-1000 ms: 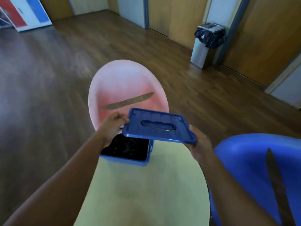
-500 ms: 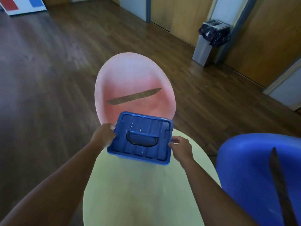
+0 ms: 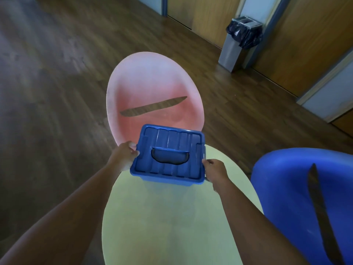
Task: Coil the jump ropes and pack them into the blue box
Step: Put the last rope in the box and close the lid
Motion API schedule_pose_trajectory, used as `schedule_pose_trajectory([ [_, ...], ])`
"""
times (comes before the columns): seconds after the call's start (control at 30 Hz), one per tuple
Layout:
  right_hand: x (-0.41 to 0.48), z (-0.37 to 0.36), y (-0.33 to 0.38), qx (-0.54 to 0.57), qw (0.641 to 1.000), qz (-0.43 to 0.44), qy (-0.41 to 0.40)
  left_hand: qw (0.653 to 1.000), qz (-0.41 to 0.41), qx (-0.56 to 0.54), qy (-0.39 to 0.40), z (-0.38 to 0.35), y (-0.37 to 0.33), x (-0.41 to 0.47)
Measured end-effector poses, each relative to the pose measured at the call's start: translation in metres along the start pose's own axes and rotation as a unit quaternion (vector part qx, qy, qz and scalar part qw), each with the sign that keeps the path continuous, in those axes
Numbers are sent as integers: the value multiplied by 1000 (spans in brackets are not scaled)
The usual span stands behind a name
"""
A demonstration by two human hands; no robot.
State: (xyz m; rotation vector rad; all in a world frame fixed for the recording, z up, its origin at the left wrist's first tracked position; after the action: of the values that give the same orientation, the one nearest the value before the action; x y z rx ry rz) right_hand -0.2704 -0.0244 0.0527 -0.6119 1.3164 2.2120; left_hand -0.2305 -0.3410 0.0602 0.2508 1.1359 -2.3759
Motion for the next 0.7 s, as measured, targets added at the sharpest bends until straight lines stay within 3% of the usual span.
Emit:
schedule_pose_trajectory([
  [0.17,-2,1,5,3,999,13,-33,988,76,-131,17,-3,9,3],
  [0.33,-9,-1,13,-39,995,32,-86,985,88,-147,16,-3,13,2],
  [0.47,-14,-3,13,-3,996,23,-86,975,94,-201,28,-1,13,-5],
  [0.53,-13,-2,10,67,995,-11,-75,983,67,-172,14,-1,12,-5],
  [0.63,-7,1,4,154,986,-52,-41,997,17,-47,-55,-4,6,-11],
  [0.7,-6,2,2,186,981,-64,-3,995,-12,-44,-88,-7,5,-17],
])
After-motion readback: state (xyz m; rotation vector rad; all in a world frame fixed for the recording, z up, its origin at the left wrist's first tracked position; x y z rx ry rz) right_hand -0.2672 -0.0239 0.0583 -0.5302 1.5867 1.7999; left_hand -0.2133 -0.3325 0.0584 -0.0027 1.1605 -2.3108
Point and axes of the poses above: each hand's wrist, its own x-axis towards the middle knuckle, its own z-axis out of the back of the hand, y = z × x, the point moved 2 cm from there along x, towards the middle knuckle, and after that the axes turned 3 degrees about -z, right-handed, at the moved point
